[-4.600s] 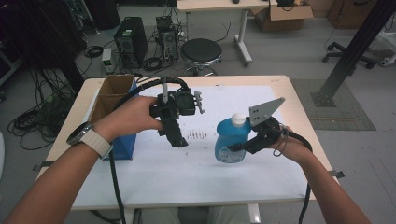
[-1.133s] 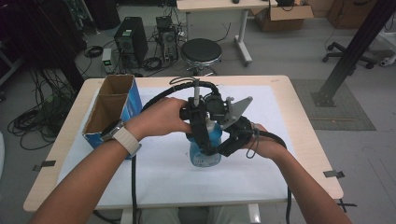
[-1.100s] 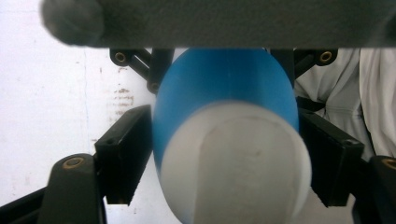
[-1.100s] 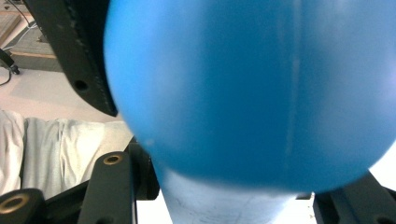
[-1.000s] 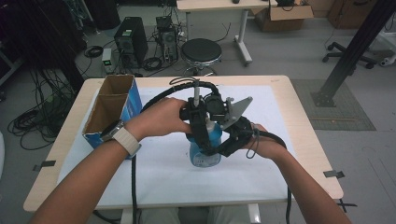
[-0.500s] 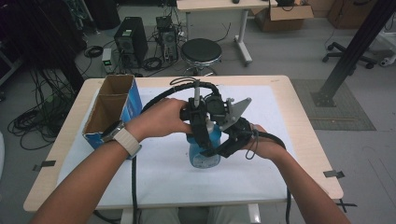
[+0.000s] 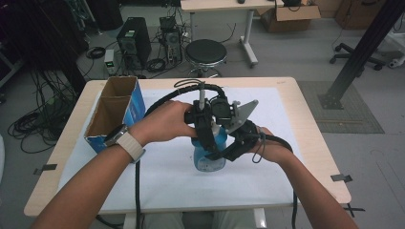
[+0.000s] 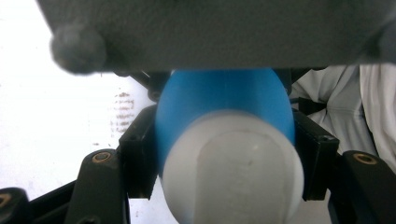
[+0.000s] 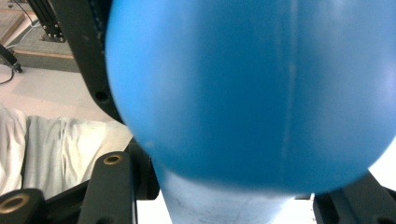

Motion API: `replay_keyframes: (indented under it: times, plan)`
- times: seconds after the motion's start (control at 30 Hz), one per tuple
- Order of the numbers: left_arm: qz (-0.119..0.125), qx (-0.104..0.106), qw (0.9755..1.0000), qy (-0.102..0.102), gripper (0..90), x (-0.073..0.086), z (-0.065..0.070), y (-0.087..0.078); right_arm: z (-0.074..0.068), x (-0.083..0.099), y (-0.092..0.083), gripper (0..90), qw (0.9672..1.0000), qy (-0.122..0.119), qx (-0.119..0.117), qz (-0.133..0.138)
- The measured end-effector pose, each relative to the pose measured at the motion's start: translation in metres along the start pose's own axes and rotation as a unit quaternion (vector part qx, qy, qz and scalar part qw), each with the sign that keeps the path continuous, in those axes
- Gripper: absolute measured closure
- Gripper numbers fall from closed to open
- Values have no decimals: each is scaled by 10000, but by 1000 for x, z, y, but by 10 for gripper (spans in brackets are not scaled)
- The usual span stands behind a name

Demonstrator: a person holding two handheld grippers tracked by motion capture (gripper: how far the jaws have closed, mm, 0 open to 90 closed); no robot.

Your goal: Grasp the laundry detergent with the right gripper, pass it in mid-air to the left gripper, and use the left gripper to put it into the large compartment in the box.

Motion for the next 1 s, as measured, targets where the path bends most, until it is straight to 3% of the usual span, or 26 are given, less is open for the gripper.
replay_keyframes:
  times: [0.23, 0.37, 0.43, 0.47, 0.67, 1.0]
  plan:
    - [36, 7, 10000, -5, 380, 0, 0, -2, -2, -1, -1, 442, 10000, 33, -68, 49]
    - [30, 22, 10000, -25, 380, -1, 2, -1, -1, 0, -1, 433, 10000, -83, -46, -6]
    - [23, 56, 10000, 3, 381, -1, 3, -1, -1, 2, -2, 334, 10000, 30, -88, 2]
    - [23, 59, 10000, 7, 381, 0, 4, -2, 0, 4, -4, 271, 9997, 215, -97, 35]
    - [30, 108, 9999, -71, 381, 4, 5, -6, 1, 28, -17, 216, 9986, 522, -112, -48]
    - [-110, -80, 9986, -513, 380, 16, -3, -14, -1, 60, -55, 118, 9948, 985, 107, -228]
Point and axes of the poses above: each handheld gripper's, and its own axes: y roughly forward along the jaws, x roughly out of its underside, z roughly to its right, the point moved 4 cm from there along y, roughly forward along the jaws, and after that the axes turned 10 degrees about -z, right-handed, at the moved point
